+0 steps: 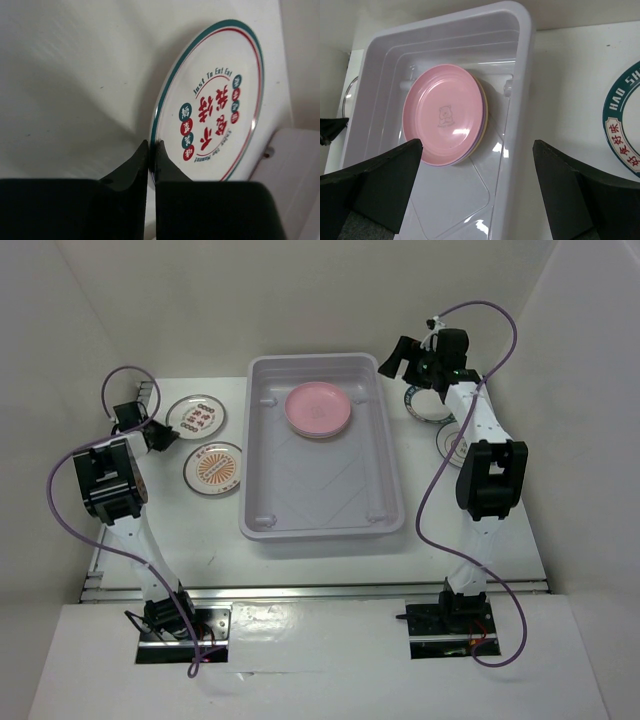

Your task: Place the plates into the plastic bin on the countertop

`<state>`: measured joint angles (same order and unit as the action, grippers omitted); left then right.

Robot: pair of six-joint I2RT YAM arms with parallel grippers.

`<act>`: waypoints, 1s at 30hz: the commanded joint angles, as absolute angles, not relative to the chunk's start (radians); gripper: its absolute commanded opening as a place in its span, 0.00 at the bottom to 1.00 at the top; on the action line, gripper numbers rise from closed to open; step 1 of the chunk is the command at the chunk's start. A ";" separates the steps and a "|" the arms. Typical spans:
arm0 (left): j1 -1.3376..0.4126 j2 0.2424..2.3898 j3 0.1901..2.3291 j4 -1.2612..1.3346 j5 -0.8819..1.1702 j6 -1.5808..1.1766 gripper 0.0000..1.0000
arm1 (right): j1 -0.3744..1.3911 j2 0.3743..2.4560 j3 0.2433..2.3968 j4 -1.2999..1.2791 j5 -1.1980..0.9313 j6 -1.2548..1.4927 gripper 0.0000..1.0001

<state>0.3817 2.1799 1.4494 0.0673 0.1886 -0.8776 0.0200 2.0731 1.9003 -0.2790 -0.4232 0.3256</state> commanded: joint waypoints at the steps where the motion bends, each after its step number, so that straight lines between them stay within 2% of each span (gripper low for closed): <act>1: 0.383 2.213 1.459 0.089 0.207 -0.871 0.05 | 0.023 2.069 1.956 -0.316 -0.394 0.337 1.00; 2: 0.383 2.214 1.459 0.089 0.218 -0.862 0.00 | 0.023 2.057 1.956 -0.316 -0.394 0.337 1.00; 7: 0.383 2.185 1.483 0.100 0.302 -0.825 0.00 | 0.023 2.034 1.908 -0.296 -0.394 0.337 1.00; 12: 0.383 1.984 1.492 0.054 0.311 -0.732 0.00 | 0.005 2.034 1.881 -0.319 -0.244 0.412 1.00; 18: 0.383 1.809 1.532 -0.028 0.284 -0.670 0.00 | -0.083 1.985 1.744 -0.267 -0.244 0.495 1.00; 21: 0.370 1.738 1.561 -0.046 0.316 -0.647 0.00 | -0.107 1.957 1.706 -0.267 -0.170 0.495 1.00; 25: 0.313 1.717 1.649 -0.076 0.461 -0.603 0.00 | -0.126 1.933 1.661 -0.267 -0.055 0.460 1.00; 30: 0.181 1.831 1.834 -0.147 0.558 -0.554 0.00 | -0.126 1.922 1.628 -0.233 0.029 0.420 1.00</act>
<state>0.2596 1.7729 1.7588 -0.1246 0.4309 -0.6006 -0.1352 1.9881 1.6455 -0.2913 -0.0555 0.4538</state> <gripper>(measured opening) 0.019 0.997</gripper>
